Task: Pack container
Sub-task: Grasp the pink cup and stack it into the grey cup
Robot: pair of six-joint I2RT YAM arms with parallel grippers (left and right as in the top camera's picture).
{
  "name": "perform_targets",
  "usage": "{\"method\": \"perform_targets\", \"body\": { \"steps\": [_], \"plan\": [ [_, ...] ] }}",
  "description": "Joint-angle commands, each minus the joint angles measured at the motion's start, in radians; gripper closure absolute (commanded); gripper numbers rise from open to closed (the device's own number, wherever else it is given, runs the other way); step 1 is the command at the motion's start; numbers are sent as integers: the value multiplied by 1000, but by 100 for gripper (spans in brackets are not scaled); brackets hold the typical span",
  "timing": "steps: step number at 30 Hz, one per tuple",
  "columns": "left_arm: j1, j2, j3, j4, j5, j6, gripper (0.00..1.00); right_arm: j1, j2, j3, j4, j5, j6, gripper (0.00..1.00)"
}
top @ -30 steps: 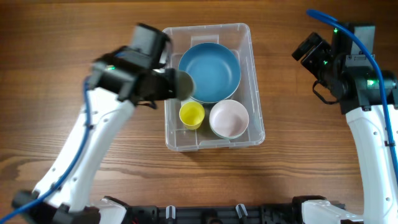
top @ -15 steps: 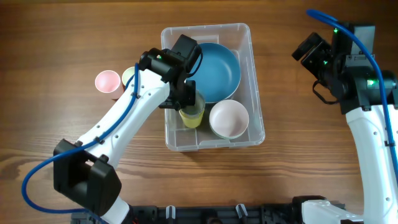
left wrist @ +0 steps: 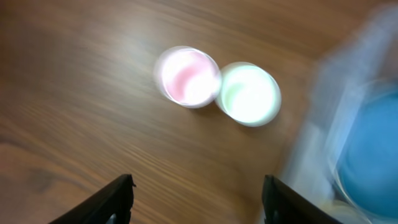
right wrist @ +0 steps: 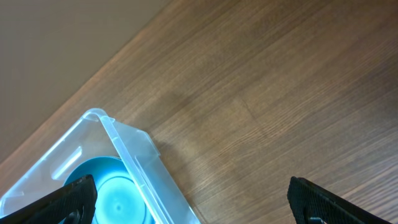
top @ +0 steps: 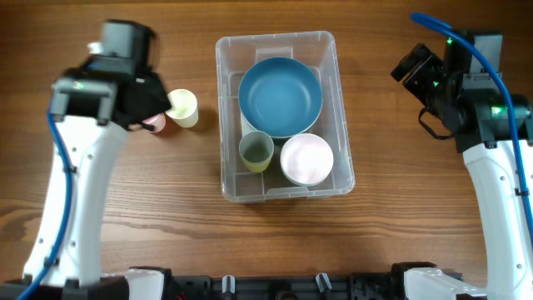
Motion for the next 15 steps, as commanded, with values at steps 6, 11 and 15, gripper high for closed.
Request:
{"method": "perform_targets", "body": {
  "steps": [6,11,15],
  "plan": [
    [332,305,-17,132,248,68,37,-2,5,8,2,18,13,0],
    [333,487,-17,161,256,84,40,-2,5,8,2,18,14,0],
    [335,538,-17,183,257,96,52,-2,5,8,2,18,13,0]
  ]
}}
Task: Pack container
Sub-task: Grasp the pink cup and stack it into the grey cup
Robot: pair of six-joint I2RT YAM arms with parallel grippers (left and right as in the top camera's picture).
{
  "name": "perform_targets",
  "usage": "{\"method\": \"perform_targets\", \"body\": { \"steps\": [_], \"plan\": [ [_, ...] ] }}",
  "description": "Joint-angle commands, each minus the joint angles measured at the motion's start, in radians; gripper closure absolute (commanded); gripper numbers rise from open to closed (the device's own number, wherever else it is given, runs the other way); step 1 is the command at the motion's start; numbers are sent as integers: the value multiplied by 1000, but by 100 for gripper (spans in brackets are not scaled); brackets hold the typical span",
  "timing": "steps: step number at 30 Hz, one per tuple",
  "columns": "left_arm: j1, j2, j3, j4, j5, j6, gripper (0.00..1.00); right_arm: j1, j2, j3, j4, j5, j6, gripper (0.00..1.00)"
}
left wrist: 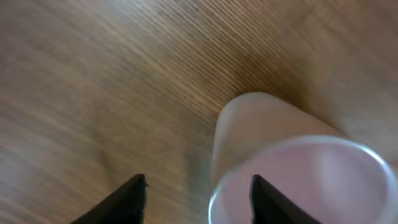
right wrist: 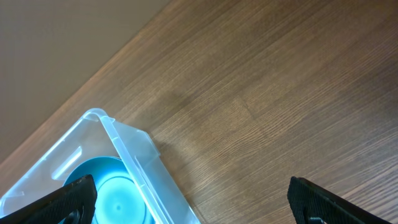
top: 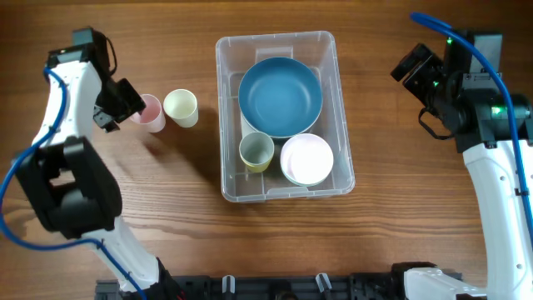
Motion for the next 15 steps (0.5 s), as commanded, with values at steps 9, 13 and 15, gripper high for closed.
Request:
{"method": "perform_targets", "body": {
  "steps": [9,13,15],
  "plan": [
    [58,-130,10,-68,-31,28,96,-2,5,8,3,18,14,0],
    [30,-344,18,-117,25,111,96,-2,5,8,3,18,13,0],
    [-41,-443,18,-164,70,137,96,-2,5,8,3,18,14,0]
  ]
}}
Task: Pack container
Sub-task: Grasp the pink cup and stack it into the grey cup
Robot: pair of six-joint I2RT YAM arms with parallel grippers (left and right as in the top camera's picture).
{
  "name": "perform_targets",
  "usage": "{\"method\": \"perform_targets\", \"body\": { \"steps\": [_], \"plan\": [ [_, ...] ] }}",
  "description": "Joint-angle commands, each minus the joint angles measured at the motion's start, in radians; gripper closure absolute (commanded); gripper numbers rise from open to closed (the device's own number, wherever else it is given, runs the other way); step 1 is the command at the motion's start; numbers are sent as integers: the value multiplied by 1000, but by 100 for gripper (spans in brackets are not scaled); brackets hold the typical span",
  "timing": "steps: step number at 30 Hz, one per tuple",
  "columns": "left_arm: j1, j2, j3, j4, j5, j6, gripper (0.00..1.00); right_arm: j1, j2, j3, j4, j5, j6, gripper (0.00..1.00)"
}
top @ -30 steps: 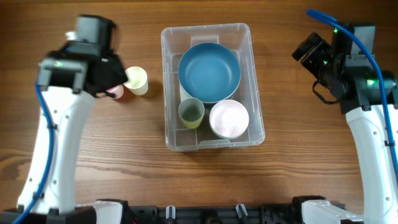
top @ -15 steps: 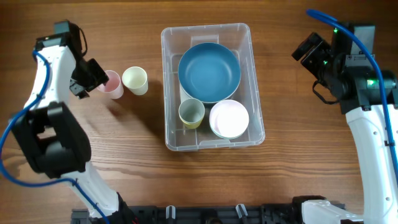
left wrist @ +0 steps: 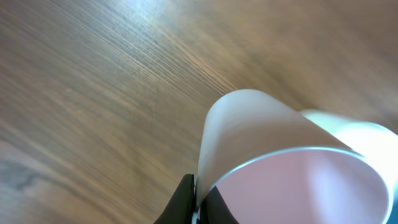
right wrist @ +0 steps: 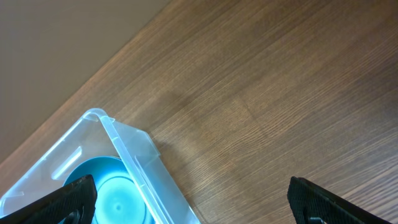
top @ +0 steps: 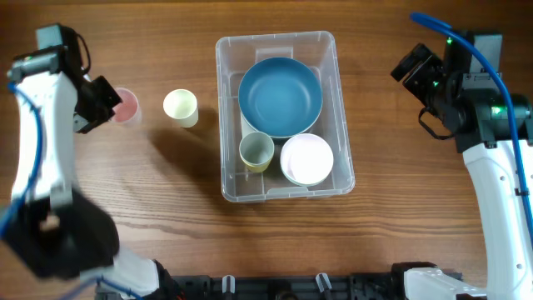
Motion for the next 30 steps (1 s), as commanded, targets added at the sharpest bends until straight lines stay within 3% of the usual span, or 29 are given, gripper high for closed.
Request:
{"method": "perform_targets", "body": {
  "steps": [1,7,12,15,22,23,24,27,28,30],
  "plan": [
    [-126,-196,18,-66,89,79,96,-2,5,8,3,18,13,0],
    [-521,-245,3,-110,64,79,96,-2,5,8,3,18,13,0],
    [-723,-200,-67,-58,40,63,96,-2,5,8,3,18,13,0],
    [-787,-195,-132,21,32,63,96,-2,5,8,3,18,14,0],
    [-792,-169,-285,145,16,21,95,-2,5,8,3,18,13,1],
    [-792,-165,-285,155,10,21,92,-2,5,8,3,18,14,1],
    [-792,-166,-283,172,10,21,81,-2,5,8,3,18,13,0],
    [-775,-205,-155,122,10,14,36,-2,5,8,3,18,13,0],
    [-763,-219,-114,110,10,14,15,-2,5,8,3,18,14,0],
    [-718,-264,-47,100,-14,14,9,-2,5,8,3,18,14,0]
  ]
}}
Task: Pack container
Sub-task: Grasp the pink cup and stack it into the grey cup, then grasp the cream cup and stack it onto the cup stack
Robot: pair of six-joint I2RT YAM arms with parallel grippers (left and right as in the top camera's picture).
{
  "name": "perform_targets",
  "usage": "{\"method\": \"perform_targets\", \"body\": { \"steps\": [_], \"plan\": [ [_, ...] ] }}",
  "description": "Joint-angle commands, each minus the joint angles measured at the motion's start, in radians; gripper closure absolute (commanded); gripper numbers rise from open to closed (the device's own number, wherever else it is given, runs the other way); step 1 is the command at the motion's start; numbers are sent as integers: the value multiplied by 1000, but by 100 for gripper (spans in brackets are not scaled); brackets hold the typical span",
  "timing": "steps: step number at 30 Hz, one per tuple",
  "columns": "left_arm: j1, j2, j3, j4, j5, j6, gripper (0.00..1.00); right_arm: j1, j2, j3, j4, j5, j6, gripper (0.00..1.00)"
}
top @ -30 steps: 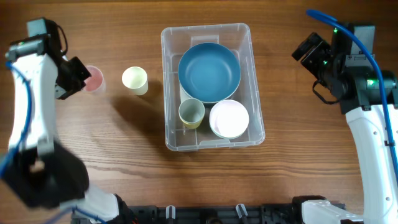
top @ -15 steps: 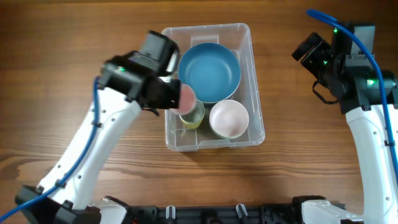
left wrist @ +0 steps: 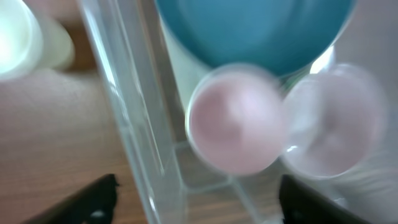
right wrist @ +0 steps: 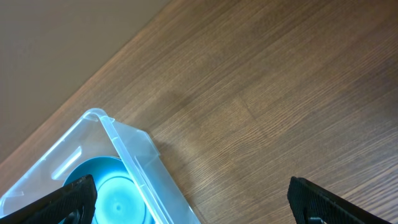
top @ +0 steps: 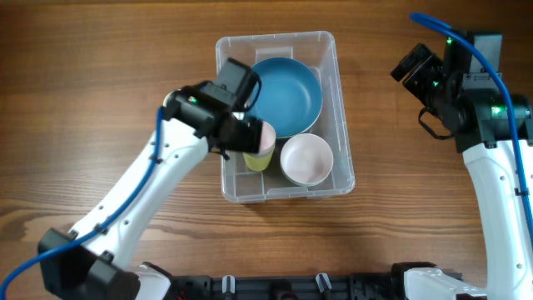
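The clear plastic container (top: pixel 333 50) holds a blue bowl (top: pixel 287 87), a pale pink bowl (top: pixel 306 160) and a green cup (top: pixel 256 158). A pink cup (top: pixel 265 137) sits upright at the green cup's mouth, seemingly nested in it. My left gripper (top: pixel 247 131) hangs over it, open. In the left wrist view the pink cup (left wrist: pixel 235 118) lies free below the wide-spread left gripper (left wrist: pixel 202 202), between the blue bowl (left wrist: pixel 249 31) and the pale bowl (left wrist: pixel 336 121). My right gripper (top: pixel 412 67) is open, off to the container's right.
A pale green cup (left wrist: pixel 15 37) stands on the table just outside the container's left wall (left wrist: pixel 134 124); the left arm hides it from overhead. The right wrist view shows the container's corner (right wrist: pixel 99 118) and bare wooden table (right wrist: pixel 261 93).
My left gripper was shut on the pink cup at the table's far left. It is now open over the container, and the pink cup rests at the green cup inside. The right arm stayed put.
My left gripper hung open above the pink and pale green cups left of the container. It then stood beside the pink cup, then shut on it further left. Now the pink cup is inside the container and released; the pale green cup stayed on the table.
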Motion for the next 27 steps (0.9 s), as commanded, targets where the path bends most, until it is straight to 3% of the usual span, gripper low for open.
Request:
{"method": "perform_targets", "body": {
  "steps": [1,4,6,8,13,18,22,27],
  "plan": [
    [98,-117,122,-3,-88,-6,7,-2,4,8,3,18,13,0],
    [222,-114,119,-12,-111,-19,8,-2,4,8,3,18,14,0],
    [330,-74,98,-9,-109,-79,20,-2,4,8,3,18,14,0],
    [409,-16,72,12,-66,-81,25,-2,4,8,3,18,14,1],
    [494,194,43,66,8,-76,33,-2,4,8,3,18,14,0],
    [496,357,43,102,39,-74,60,-2,4,8,3,18,14,1],
    [500,367,43,103,39,-74,96,-2,4,8,3,18,13,0],
    [524,272,76,25,31,-74,96,-2,4,8,3,18,14,0]
  ]
}}
